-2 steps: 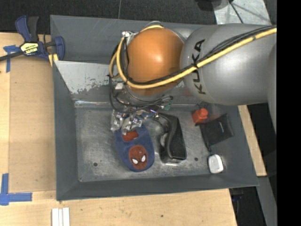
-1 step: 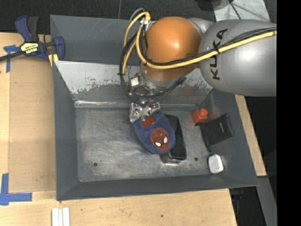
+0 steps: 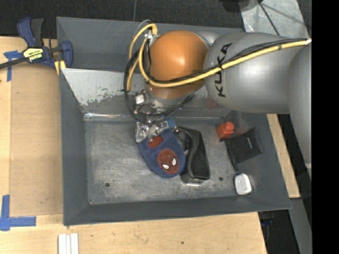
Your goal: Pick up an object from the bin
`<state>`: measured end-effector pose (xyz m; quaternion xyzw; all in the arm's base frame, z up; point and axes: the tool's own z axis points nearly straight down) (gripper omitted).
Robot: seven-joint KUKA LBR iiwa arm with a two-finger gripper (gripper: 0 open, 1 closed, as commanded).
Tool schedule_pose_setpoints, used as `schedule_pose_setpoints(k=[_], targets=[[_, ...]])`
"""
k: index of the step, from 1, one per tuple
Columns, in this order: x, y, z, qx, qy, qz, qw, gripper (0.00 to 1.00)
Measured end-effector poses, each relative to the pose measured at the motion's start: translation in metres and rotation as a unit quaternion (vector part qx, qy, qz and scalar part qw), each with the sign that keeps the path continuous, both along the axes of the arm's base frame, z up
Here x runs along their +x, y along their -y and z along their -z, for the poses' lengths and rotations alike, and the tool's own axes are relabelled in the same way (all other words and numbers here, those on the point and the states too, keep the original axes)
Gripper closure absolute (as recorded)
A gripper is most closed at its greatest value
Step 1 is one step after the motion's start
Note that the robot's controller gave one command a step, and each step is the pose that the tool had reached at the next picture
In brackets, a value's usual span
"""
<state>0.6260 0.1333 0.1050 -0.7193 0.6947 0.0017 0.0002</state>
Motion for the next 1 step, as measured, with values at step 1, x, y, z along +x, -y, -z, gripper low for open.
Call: schedule_pose_setpoints(k=[1], targets=[[-0.0365,-0.0615,0.0241,0.000,0.0025,-0.033,0.9995,1.00]])
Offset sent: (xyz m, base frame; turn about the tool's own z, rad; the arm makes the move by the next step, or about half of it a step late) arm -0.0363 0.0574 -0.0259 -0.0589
